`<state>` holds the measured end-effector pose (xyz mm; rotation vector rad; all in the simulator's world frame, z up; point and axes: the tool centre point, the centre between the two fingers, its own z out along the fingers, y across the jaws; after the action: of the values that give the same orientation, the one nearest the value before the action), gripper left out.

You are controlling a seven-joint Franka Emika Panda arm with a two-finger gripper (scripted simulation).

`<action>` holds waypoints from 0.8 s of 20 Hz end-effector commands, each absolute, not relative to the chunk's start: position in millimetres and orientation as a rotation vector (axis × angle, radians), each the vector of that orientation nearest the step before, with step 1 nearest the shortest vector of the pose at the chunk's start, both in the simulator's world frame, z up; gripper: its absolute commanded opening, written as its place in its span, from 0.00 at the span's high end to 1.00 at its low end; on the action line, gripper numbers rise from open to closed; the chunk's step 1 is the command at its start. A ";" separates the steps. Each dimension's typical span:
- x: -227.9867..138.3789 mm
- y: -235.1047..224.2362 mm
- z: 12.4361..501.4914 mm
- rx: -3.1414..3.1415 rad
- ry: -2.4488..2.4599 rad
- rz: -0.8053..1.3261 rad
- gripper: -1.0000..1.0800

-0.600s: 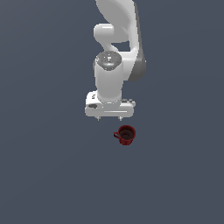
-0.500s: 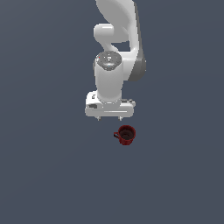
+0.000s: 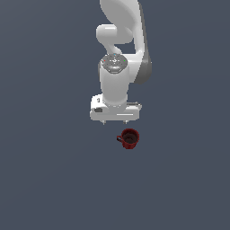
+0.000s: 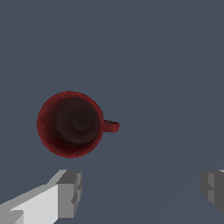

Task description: Pick up the object and move it to a goal position.

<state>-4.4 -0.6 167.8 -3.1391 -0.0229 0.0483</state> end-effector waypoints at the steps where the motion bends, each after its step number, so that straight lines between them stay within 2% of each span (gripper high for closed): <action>1: -3.6 -0.4 167.3 -3.138 -0.022 0.055 0.00; 16: 17.8 7.3 150.1 -3.117 -0.002 0.259 0.00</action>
<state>15.1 6.1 152.9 -3.1211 -0.0050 0.2270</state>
